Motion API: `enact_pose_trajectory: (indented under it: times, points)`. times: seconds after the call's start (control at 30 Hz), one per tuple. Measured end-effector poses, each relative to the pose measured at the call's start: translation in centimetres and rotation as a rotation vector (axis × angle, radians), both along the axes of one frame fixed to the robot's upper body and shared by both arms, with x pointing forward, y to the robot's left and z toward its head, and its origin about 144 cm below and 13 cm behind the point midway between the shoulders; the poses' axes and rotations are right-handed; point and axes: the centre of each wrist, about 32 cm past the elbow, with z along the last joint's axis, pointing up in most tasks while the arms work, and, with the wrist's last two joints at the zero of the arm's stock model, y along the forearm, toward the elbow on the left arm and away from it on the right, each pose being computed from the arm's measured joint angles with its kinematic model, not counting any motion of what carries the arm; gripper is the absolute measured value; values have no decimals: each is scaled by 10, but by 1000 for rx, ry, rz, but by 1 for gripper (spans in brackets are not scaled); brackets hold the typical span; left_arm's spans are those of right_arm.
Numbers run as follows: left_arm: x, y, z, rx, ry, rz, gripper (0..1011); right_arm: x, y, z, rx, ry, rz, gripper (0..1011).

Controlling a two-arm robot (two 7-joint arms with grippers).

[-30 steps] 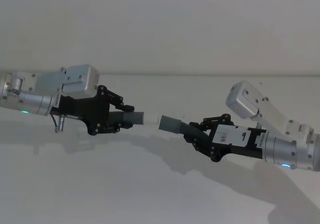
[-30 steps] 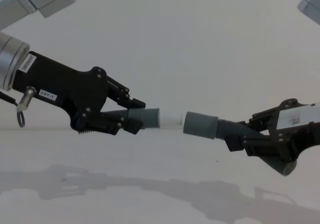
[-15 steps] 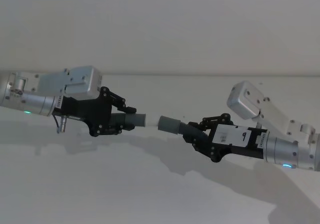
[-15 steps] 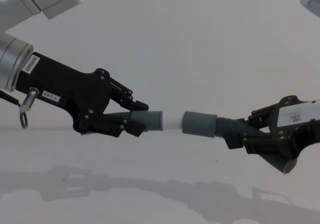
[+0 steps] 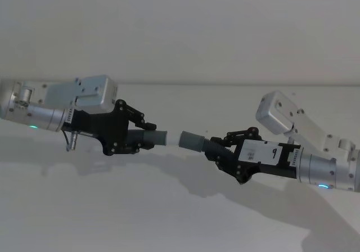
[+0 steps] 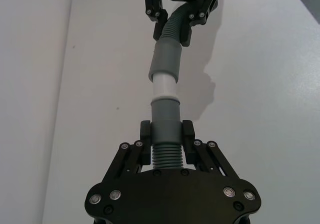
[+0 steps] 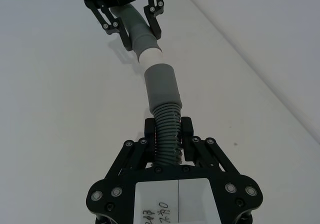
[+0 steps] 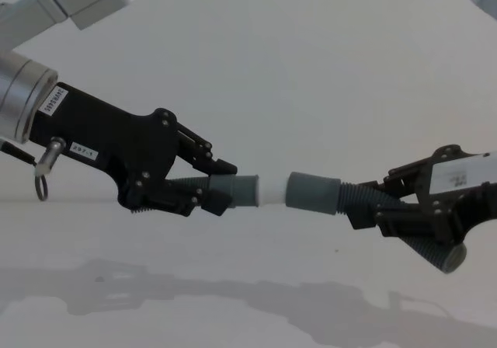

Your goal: Use both hands to pick up one end of the pipe from the table, align the ends, and insert them.

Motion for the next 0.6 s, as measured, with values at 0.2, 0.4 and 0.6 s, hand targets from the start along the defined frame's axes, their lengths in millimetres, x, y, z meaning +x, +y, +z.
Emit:
enact_pose_trajectory:
  times: [0.2,0.4,0.6]
  points:
    - [0,0,0,0,6,-10,353,1,0,1,0,-1,2,291]
    - [0,0,0,2,10,-14,353,1,0,1,0,0,2,291]
    - [-1,0,0,4,10,-14,353,2,0,1,-2,0,3,291]
